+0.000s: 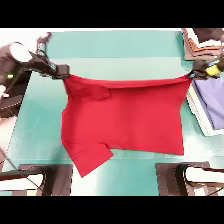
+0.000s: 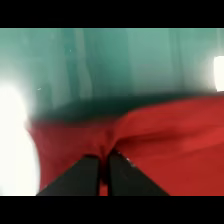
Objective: Fold the shirts.
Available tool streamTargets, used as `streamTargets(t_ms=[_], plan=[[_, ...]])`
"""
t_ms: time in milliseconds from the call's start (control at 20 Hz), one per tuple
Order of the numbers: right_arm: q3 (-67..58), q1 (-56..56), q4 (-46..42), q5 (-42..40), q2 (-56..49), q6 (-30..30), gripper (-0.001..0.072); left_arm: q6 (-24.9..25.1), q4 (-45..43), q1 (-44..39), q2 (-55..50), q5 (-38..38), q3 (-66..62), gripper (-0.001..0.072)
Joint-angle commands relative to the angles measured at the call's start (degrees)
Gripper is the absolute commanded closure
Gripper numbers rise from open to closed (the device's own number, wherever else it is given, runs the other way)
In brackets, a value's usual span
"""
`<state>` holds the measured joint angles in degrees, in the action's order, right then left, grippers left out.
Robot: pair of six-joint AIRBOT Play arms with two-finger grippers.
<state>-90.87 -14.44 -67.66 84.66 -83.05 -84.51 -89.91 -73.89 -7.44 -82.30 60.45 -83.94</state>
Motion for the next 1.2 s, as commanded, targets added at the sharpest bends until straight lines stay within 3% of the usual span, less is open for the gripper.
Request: streamTargets(t_ms=[0, 150, 300, 500, 850, 950, 1050, 1150], plan=[[-0.7, 0.5, 0.2, -5.0, -8.0, 0.2, 0.0697, 0.4, 2.3, 0.4, -8.1, -4.9, -1.2, 0.0679], [-7.0, 0.5, 0.1, -5.2, -11.1, 0.4, 0.0697, 2.1, 3.4, 2.6, -9.9, -4.7, -5.8, 0.0679], [-7.9, 0.5, -0.3, -4.6, -10.3, 2.7, 0.0697, 5.3, 7.0, 5.9, -9.9, 0.5, -8.4, 0.0679], [1.9, 0.5, -4.3, -5.5, -5.2, 3.7, 0.0696, 8.7, 7.1, 7.1, -9.9, 9.0, -5.9, 0.0678], [20.9, 0.5, -3.8, -11.8, 1.7, 4.0, 0.0695, 9.3, 7.3, 4.7, -9.9, 9.7, 6.1, 0.0677], [23.9, 0.5, -3.7, -12.3, 2.5, 4.0, 0.0681, 7.1, 7.1, 4.7, -9.9, 9.9, 7.0, 0.0673], [24.4, 0.5, -2.3, -11.5, 2.6, 4.0, 0.0338, 5.6, 7.1, 4.7, -9.1, 10.4, 6.9, 0.0154], [22.8, 0.1, -2.4, -9.4, 4.1, 4.0, 0.0338, 5.4, 6.7, 4.7, -5.6, 13.0, 7.0, 0.0209]])
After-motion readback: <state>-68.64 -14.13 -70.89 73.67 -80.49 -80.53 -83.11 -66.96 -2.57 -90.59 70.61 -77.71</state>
